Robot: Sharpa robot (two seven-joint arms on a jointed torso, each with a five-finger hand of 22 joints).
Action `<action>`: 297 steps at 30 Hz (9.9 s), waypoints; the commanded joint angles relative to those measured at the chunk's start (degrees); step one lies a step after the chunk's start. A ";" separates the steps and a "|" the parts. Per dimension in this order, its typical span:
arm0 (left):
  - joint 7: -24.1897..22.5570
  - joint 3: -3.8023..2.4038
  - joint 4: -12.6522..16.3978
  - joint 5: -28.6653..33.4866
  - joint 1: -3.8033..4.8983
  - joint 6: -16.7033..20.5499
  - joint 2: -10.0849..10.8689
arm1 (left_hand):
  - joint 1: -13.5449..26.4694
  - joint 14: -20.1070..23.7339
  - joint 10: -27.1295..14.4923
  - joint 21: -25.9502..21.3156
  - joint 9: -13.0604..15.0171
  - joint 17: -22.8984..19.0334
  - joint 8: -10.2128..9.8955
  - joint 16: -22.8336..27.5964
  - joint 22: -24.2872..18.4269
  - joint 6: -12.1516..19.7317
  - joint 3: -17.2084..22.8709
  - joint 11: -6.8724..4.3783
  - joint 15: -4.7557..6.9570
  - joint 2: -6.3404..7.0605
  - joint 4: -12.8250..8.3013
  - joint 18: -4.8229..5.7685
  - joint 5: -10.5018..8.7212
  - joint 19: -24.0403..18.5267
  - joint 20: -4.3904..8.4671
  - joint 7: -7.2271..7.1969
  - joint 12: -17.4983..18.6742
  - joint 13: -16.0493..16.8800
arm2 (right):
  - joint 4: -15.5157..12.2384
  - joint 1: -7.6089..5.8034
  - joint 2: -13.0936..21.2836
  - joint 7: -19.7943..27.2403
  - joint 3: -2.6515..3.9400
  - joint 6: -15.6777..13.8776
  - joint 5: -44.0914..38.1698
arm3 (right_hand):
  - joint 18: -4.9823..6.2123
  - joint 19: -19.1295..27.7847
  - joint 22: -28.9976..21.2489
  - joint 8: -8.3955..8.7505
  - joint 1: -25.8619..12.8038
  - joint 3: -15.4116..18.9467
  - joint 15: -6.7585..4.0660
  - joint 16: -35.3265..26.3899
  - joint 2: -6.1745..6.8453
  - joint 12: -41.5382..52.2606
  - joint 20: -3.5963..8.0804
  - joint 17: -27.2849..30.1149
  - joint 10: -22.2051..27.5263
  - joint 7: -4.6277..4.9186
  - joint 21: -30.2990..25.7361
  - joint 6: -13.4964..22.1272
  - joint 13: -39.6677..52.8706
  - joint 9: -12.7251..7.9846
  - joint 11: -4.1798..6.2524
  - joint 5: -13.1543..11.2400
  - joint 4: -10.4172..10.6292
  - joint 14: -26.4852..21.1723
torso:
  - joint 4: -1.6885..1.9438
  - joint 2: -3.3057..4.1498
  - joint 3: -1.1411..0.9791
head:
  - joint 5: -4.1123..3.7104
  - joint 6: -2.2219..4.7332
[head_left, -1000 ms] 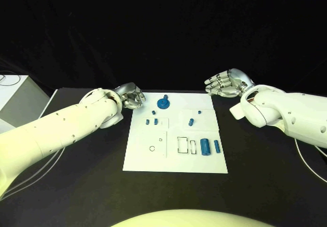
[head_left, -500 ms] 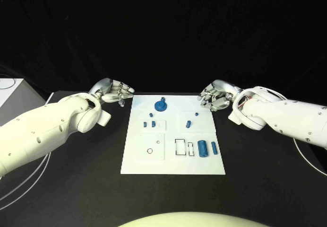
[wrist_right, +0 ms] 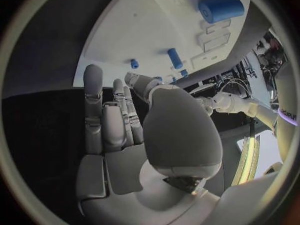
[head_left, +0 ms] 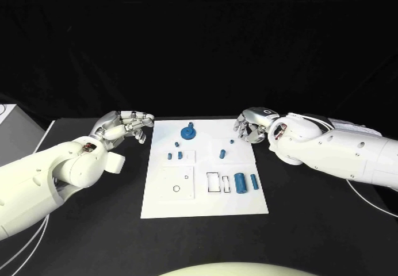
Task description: Assemble the parts on the task board
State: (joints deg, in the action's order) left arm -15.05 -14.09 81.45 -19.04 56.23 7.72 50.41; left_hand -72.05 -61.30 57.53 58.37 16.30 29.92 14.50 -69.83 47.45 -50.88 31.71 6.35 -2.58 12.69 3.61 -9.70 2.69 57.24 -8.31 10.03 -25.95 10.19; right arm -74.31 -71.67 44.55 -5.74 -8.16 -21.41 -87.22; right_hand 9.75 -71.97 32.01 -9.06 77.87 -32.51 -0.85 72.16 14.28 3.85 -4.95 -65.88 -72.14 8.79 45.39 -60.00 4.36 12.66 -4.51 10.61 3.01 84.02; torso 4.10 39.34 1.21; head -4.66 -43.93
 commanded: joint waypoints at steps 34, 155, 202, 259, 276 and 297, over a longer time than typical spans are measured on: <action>-2.20 -0.57 2.68 2.77 -1.18 -0.22 1.01 | 1.01 1.20 -1.60 -0.92 0.01 -0.30 0.27 -0.12 -1.12 1.11 -4.50 0.58 -0.49 -0.03 2.96 -0.15 0.21 -0.13 -0.40 0.67 -0.09 0.37 | 1.65 2.49 -4.07 -3.13 -0.08 2.15 -6.30 | -0.70 -1.17 4.52 -0.21 -0.76 -1.20 0.59 3.19 0.57 -0.14 -0.19 -2.73 0.47 0.07 3.55 -0.51 -0.19 0.78 -0.13 -0.03 0.34 2.69 | -0.07 0.02 -0.02 | 0.45 -0.73; -0.97 -0.58 6.52 2.49 -2.44 1.58 0.75 | -1.58 1.25 -3.25 -1.60 -0.09 -0.45 0.20 -0.54 -1.78 1.91 -6.25 0.85 -0.70 -1.03 3.75 -0.26 0.22 -0.36 -0.56 0.91 -0.26 0.62 | -13.95 8.98 -9.76 -6.46 -0.71 -9.16 -9.35 | -2.42 -2.98 19.20 -4.78 1.12 -5.96 -0.91 6.32 -3.77 -0.13 1.06 -4.50 -4.26 -1.71 15.27 -5.08 0.93 5.40 1.60 -0.57 -4.05 2.51 | -0.09 0.04 0.06 | 6.09 -3.34; -0.18 -0.60 6.25 2.52 -2.45 0.78 0.77 | -1.90 1.34 -3.63 -1.32 -0.15 -0.49 0.10 -0.64 -1.34 2.29 -6.75 1.00 -0.81 -1.11 4.02 -0.16 0.22 -0.04 -0.63 1.10 -0.38 0.70 | -14.17 9.52 -10.35 -8.14 -1.03 -6.84 -12.57 | -2.44 -2.96 19.36 -4.80 1.07 -6.01 -0.89 6.35 -3.77 -0.16 1.05 -4.51 -4.22 -1.68 15.40 -5.01 0.93 5.46 1.58 -0.52 -4.12 2.50 | -0.12 0.04 0.05 | 6.91 -4.87; 0.25 -0.60 5.88 2.66 -2.45 0.68 0.81 | -2.83 1.44 -5.06 -1.28 -0.40 -0.58 -0.36 -0.98 -1.19 3.83 -8.08 1.47 -1.19 -1.58 4.86 -0.13 0.21 0.12 -0.93 1.63 -0.80 0.93 | -12.47 9.59 -10.84 -4.50 -1.32 -4.62 -11.06 | -1.41 0.52 15.18 -0.75 -2.81 1.14 1.74 5.82 0.49 0.39 -1.57 -1.47 10.52 0.14 10.40 2.79 -0.66 5.23 -1.38 1.44 -2.12 1.39 | -0.09 -0.01 0.01 | 6.52 -5.32; 0.34 -0.60 5.82 2.67 -2.46 0.46 0.62 | -3.06 1.43 -5.39 -0.78 -0.40 -0.59 -0.33 -1.06 -0.53 3.96 -8.25 1.52 -1.25 -1.70 4.96 0.00 0.22 0.64 -0.97 1.66 -0.88 0.95 | -12.86 9.64 -9.98 -3.96 -1.32 -9.41 -8.10 | 0.72 5.53 2.53 3.20 3.26 13.41 2.45 0.16 -2.31 2.89 -2.18 7.68 17.92 0.10 -2.74 8.17 -0.43 3.57 -2.29 1.18 1.35 -0.94 | -0.09 -0.01 0.04 | 6.04 -4.24; -0.89 -0.60 5.34 3.06 -2.69 1.23 0.38 | -4.43 2.65 -6.11 -4.15 -0.23 -1.01 0.29 -0.53 -4.42 3.88 -8.83 1.62 -1.40 -2.26 5.13 -0.82 0.22 -2.76 -1.18 1.70 -1.71 1.17 | -19.84 3.42 1.76 -3.40 0.53 2.58 3.51 | -0.52 0.98 9.16 3.08 3.71 9.71 1.48 3.32 -1.34 6.69 -1.24 3.19 12.22 0.40 2.35 6.23 -0.73 3.10 -1.11 1.05 3.89 0.76 | -0.83 -0.65 -0.19 | 5.13 -2.99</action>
State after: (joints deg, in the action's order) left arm -14.71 -14.63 86.75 -16.59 53.62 9.13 50.97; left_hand -75.87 -58.96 51.79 54.42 15.99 28.99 14.50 -70.63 43.09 -47.29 23.23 7.99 -3.91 10.44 8.78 -9.70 2.69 54.76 -9.51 11.76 -27.45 11.31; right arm -93.99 -68.02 45.97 -9.84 -7.66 -24.24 -87.60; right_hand 10.21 -70.72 40.87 -5.84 81.51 -22.55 0.90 75.30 12.32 10.51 -6.16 -62.42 -59.59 9.03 47.48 -53.41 3.70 15.84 -5.44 11.97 6.81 83.73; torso 3.54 38.99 1.13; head 0.52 -47.10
